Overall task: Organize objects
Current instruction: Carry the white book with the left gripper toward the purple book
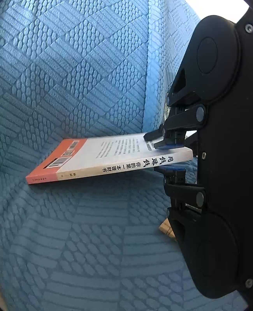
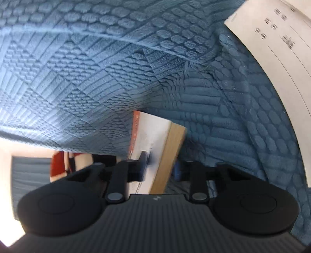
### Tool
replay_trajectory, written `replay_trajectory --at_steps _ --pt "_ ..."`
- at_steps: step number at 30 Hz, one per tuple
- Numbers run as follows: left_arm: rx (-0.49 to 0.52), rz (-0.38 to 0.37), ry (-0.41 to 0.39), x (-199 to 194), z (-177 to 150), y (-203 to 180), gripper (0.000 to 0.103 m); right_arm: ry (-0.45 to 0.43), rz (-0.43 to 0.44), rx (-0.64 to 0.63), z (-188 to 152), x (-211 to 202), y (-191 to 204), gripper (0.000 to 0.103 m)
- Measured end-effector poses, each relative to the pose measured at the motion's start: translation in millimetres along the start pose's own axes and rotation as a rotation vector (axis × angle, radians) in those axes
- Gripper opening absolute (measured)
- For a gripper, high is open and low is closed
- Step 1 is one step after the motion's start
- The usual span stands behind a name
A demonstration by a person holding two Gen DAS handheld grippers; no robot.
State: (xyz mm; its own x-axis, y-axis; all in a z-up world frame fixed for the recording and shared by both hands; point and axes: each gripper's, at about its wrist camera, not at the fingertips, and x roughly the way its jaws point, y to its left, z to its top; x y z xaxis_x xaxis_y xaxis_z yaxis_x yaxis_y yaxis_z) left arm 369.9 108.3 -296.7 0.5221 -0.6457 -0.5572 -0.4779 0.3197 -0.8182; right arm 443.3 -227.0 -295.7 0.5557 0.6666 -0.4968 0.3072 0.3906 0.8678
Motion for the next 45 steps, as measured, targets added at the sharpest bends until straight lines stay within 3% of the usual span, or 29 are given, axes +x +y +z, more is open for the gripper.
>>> replay_trajectory --at_steps 3,7,14,16,19,22,24,27,33,37,45 --pt "0.002 0.022 -0.003 2.4 -0.4 0.3 0.034 -0.004 0.042 -0.035 -5.0 -0.8 9.2 0.019" --pt "0.045 0.022 -0.046 1.8 -5.9 -7.4 0.039 -0.02 0.087 -0.094 -16.1 -8.4 24.4 0.017" --pt "-0.034 0.023 -0.074 0.9 0.3 0.0 0.033 -0.016 0.079 -0.055 -35.9 -15.1 18.5 0.017" --pt "-0.032 0.01 -0.088 -2.3 0.5 0.0 0.022 -0.021 0.07 -0.049 -37.0 -14.1 16.0 0.02" --pt "-0.023 -0.003 -0.099 -6.9 2.2 -2.8 0.016 -0.028 0.064 -0.052 -32.2 -10.2 12.1 0.025" --pt "0.009 0.02 -0.12 -11.8 2.9 -8.9 0.014 -0.052 0.022 -0.146 -29.4 -4.3 16.5 0.034" --pt "0.006 0.034 -0.112 -12.2 4.9 -9.8 0.013 -0.074 -0.007 -0.182 -21.5 -1.1 15.9 0.036" --pt "0.022 0.064 -0.11 -15.0 4.5 -12.7 0.014 -0.039 0.004 -0.119 -18.5 3.6 5.2 0.036" --pt "0.117 0.056 -0.134 -29.1 4.0 -25.0 0.018 -0.06 0.036 -0.226 -26.6 -11.8 30.4 0.026" --pt "0.151 0.024 -0.11 -39.1 3.1 -31.3 0.018 -0.076 0.002 -0.349 -38.5 -34.6 54.2 0.026" --pt "0.171 -0.05 -0.06 -66.6 -20.5 -45.5 0.019 -0.112 -0.017 -0.434 -61.2 -89.7 79.3 0.027"
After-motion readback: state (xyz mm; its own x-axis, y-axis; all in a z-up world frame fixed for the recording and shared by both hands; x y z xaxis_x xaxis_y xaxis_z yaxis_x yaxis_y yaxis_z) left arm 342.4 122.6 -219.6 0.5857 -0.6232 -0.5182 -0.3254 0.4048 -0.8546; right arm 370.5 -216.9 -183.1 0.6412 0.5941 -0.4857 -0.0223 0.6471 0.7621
